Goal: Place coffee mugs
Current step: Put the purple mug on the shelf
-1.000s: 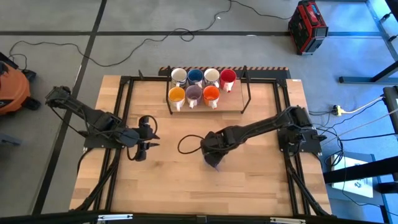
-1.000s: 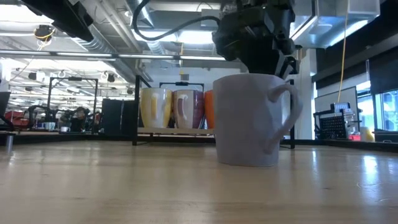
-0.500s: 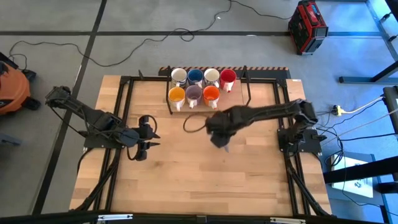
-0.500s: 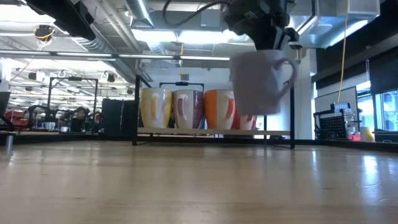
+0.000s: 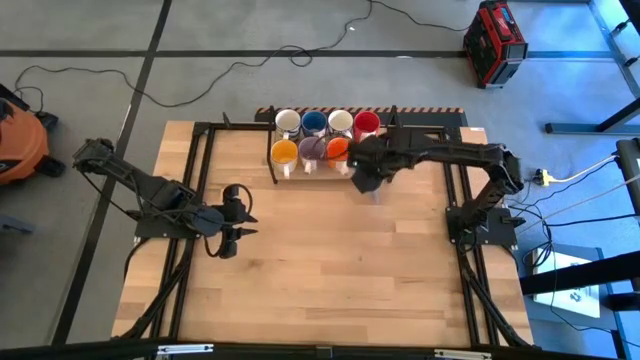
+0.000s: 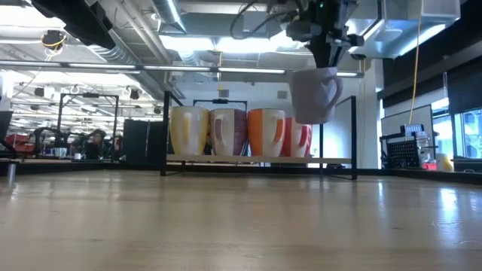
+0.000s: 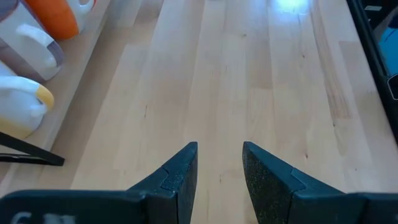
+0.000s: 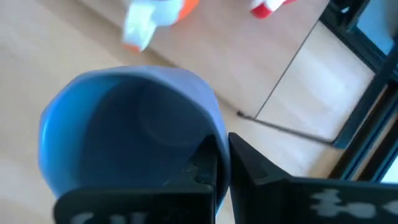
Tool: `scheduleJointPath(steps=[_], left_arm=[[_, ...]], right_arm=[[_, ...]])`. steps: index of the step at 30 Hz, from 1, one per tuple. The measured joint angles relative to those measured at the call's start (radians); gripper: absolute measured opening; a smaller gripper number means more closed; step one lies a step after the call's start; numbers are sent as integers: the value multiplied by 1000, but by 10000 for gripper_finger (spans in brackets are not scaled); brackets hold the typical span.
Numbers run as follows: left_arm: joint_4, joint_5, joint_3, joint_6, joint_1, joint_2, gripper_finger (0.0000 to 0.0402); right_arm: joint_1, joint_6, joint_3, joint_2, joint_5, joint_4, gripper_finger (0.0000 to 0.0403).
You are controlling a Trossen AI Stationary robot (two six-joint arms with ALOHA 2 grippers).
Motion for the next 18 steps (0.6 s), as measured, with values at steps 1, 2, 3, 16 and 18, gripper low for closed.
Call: scheduleJointPath(steps=[1,2,3,16,18], left_arm=[[0,0,0,-1,0,0,121],[0,0,0,-3,0,0,121],[0,0,0,-6,0,0,121],[5,-9,0,-33,0,0,121],[5,-15,0,-35,0,0,121]], right_arm=[[-19,-13,0,0,0,2,4],[-37,-32,-1,0,1,5,3],[-54,-44,-2,0,1,8,3],[-221,-172,-3,26,5,80,5],[-235,-190,-3,36,4,87,5]])
